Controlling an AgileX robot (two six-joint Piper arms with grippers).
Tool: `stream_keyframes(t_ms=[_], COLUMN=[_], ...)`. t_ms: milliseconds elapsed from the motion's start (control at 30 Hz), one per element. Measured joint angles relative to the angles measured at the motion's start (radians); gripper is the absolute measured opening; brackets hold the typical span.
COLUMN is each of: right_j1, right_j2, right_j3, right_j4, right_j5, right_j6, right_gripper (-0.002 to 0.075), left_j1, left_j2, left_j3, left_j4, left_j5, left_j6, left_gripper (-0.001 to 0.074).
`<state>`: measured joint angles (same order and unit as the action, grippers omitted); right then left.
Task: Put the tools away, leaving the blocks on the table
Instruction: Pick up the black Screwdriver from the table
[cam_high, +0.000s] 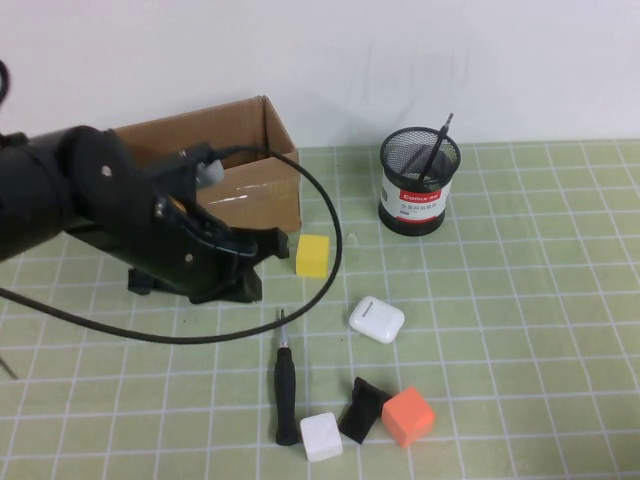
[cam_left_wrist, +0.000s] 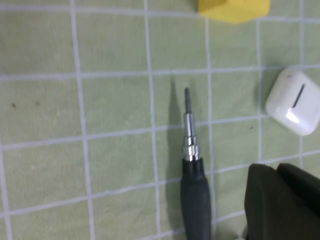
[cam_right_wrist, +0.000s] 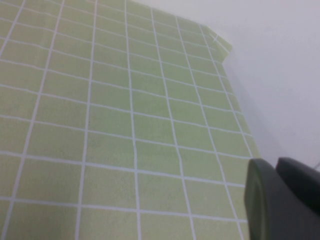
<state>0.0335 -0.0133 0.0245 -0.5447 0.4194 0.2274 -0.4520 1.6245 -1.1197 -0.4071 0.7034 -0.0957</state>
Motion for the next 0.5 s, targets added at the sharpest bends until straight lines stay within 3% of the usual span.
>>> stream_keyframes(t_ms=[200,500], right_j1=[0.0,0.0], right_j2=[0.0,0.0], right_j3=[0.0,0.0], right_j4=[0.0,0.0], right_j5=[0.0,0.0], right_j6=[0.0,0.0], right_gripper=[-0.0011,-0.0011], left_j1=[-0.049,-0.211], left_j2=[0.058,0.119], left_j3=[0.0,0.0], left_j4=[0.044,0.381], left_j5=[0.006,0.007], left_j6=[-0.056,-0.382], left_gripper=[0.0006,0.0147])
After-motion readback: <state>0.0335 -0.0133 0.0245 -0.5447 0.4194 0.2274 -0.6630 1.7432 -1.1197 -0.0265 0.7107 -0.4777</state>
